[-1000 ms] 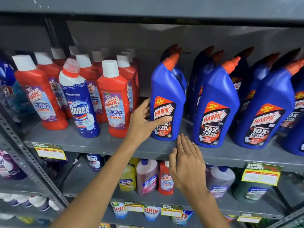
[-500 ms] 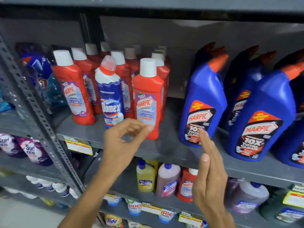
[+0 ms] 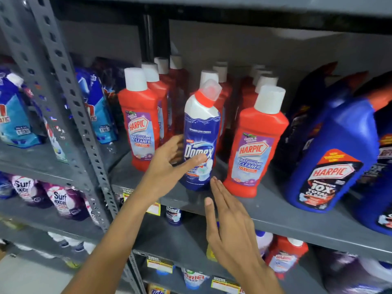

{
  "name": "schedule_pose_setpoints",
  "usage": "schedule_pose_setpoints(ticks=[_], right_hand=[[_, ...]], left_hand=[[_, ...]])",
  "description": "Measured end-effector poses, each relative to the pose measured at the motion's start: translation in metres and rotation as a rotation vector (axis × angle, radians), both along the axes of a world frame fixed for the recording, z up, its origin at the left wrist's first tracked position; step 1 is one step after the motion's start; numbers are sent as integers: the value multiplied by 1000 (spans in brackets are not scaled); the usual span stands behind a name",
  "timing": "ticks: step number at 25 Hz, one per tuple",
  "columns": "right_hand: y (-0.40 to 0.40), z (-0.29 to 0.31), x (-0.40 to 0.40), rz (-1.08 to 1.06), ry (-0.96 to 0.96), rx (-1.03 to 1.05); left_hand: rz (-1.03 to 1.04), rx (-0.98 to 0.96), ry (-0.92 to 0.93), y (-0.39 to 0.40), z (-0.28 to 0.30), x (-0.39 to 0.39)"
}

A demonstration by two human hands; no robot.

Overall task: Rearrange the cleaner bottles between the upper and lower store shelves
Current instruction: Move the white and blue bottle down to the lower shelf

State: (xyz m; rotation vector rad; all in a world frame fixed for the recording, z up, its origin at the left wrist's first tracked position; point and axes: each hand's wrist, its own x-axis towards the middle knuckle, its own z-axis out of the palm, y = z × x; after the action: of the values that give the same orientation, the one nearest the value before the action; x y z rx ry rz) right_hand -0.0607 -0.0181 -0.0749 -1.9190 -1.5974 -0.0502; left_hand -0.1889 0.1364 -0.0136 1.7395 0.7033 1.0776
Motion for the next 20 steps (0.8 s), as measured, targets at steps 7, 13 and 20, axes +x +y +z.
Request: schedule_pose_setpoints(ticks=[7, 13, 20], right_hand=[[20, -6, -13, -50, -264, -61], [26, -5, -4, 31, -299, -153], [27, -9, -9, -33, -345, -125]], left_hand=[[-3, 11, -165, -21, 4, -51], [-97, -82, -52, -78, -21, -131], [-114, -312, 410, -50, -189, -137]])
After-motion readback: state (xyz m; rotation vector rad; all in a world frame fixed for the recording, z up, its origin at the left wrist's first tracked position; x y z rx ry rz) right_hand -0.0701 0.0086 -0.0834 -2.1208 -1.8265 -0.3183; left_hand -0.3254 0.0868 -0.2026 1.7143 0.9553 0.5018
